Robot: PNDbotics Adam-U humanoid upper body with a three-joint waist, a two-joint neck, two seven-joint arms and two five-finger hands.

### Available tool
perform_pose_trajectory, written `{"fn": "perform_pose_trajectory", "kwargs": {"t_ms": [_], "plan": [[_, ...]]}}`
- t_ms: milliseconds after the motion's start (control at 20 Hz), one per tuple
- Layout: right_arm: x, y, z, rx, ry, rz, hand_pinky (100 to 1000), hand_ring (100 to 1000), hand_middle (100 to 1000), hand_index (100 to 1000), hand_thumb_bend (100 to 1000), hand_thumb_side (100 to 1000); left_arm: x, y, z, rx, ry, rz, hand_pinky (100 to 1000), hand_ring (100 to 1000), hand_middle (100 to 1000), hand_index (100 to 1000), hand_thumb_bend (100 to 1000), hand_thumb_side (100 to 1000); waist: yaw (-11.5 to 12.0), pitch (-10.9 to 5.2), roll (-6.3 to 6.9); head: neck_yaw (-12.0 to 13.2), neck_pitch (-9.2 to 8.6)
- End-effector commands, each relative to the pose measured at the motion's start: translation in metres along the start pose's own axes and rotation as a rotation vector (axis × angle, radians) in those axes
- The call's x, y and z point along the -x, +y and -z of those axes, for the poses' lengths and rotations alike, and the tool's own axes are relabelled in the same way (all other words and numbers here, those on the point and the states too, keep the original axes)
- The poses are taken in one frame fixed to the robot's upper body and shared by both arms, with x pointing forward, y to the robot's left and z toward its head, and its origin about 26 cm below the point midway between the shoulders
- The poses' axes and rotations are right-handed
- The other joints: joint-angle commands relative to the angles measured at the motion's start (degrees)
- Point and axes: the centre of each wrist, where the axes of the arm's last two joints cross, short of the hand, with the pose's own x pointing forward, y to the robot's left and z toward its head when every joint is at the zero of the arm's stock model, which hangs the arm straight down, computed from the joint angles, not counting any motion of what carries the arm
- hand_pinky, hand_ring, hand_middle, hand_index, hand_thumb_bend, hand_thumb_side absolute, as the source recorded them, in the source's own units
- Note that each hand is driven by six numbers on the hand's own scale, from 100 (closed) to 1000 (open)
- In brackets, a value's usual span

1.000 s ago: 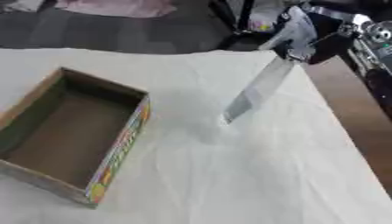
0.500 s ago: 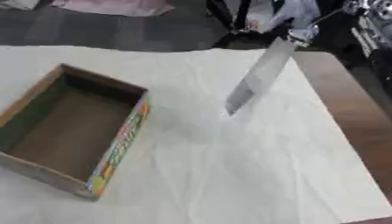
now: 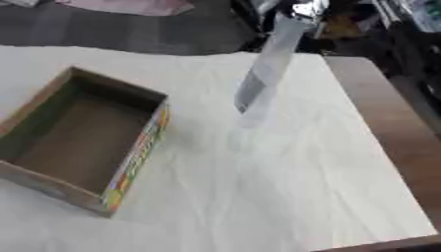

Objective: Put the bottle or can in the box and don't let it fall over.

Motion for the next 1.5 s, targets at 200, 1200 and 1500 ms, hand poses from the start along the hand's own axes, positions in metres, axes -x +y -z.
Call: {"fn": "perform_pose_trajectory", "kwargs": {"t_ms": [200, 1200, 1500], "plan": [[-0.017, -0.009, 0.030, -0.007, -0.037, -0.065, 100, 144, 339, 283, 194, 100, -0.012, 0.001, 0.008, 0.037, -0.031, 0.017, 598, 531, 563, 801, 136, 768, 0.9, -2.09, -0.15, -1.8, 1.06], [-0.037, 0.010, 0.114, 0.015, -0.128, -0.110, 100, 144, 331, 281, 212, 100, -0.015, -0.005, 0.017, 0.067, -0.042, -0.014, 599, 529, 563, 801, 139, 769, 6.2, -2.50, -1.72, -6.6, 2.11], [-0.038, 0.015, 0.123, 0.016, -0.111, -0.145, 100, 143, 330, 275, 215, 100, -0.015, -0.008, 0.020, 0.072, -0.048, -0.028, 599, 528, 562, 800, 141, 770, 8.5, -1.94, -2.00, -8.2, 2.07]]}}
